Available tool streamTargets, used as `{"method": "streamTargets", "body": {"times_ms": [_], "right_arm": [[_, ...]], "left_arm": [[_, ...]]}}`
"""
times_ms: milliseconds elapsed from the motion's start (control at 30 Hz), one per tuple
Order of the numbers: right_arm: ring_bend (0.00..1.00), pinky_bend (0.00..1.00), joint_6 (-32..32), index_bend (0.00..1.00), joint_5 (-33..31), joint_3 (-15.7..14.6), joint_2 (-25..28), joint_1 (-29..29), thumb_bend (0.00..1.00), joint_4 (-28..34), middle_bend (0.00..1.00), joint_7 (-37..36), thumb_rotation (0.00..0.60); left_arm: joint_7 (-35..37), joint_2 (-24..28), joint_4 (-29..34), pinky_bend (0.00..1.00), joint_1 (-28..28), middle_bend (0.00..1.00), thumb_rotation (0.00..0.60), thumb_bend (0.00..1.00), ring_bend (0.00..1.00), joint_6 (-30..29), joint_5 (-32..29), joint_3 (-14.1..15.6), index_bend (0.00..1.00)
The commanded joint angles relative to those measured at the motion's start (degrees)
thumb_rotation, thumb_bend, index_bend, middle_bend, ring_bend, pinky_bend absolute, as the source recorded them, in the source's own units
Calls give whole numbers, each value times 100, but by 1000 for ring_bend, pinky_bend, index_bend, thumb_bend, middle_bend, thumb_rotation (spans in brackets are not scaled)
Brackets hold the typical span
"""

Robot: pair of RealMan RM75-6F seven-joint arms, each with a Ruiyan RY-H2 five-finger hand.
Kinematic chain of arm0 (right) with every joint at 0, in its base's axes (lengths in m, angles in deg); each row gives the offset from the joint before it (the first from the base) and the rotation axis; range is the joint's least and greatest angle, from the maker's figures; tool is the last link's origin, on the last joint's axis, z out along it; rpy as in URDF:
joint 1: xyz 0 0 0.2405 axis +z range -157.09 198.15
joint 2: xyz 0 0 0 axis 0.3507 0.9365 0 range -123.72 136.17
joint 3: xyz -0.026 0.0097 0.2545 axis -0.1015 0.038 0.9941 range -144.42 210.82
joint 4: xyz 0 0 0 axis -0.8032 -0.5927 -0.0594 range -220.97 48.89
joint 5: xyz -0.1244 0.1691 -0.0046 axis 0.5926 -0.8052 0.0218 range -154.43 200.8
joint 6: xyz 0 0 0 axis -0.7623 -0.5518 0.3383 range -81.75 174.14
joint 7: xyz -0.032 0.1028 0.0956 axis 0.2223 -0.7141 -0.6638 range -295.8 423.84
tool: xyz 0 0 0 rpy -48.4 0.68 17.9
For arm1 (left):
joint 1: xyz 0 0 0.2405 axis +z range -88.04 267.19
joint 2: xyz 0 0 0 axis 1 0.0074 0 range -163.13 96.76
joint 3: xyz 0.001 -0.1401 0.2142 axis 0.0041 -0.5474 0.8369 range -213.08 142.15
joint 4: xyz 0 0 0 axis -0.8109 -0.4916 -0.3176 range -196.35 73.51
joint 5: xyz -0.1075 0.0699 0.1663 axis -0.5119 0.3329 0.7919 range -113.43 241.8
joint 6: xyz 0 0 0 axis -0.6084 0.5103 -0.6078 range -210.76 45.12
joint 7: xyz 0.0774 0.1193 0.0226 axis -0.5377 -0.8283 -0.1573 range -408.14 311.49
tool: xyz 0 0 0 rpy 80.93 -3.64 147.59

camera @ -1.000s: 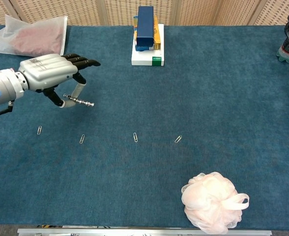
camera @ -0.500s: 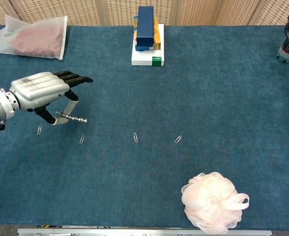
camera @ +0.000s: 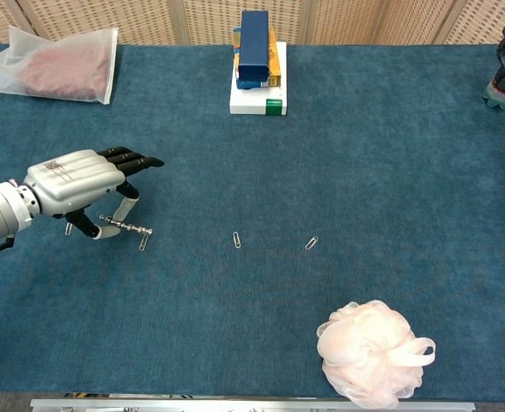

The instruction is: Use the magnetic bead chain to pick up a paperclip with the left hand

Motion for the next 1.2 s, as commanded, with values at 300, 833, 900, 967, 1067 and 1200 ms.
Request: {"method": "streamTargets", "body": {"times_ms": [300, 833, 900, 967, 1067, 1200], "right_arm": [[0, 0, 4, 120, -8, -9, -3, -7, 0, -3, 45, -4, 600], [0, 0, 17, 120, -17, -15, -39, -7, 0, -31, 45, -19, 600], [0, 0, 16, 120, -13, -16, -44, -7, 0, -32, 45, -17, 600], [0, 0, 15, 120, -13, -17, -49, -7, 0, -31, 45, -15, 600], [0, 0, 17, 120, -13, -19, -50, -6, 0, -27, 45, -12, 600], [0, 0, 21, 120, -8, -22, -35, -5, 0, -10, 45, -6, 600]], "left_arm": [[-46, -143, -211, 2, 113, 0, 600, 293, 0, 19, -13, -4, 613], [-107, -156, -268, 2, 208, 0, 600, 293, 0, 54, -17, -11, 613], [-104, -148, -267, 2, 219, 0, 600, 293, 0, 50, -17, -15, 614], [-92, -136, -261, 2, 232, 0, 600, 293, 0, 37, -18, -24, 614], [-42, -85, -236, 2, 258, 0, 600, 293, 0, -42, -29, -80, 614], [42, 79, -198, 2, 286, 0, 600, 293, 0, -189, -91, -215, 614]]}}
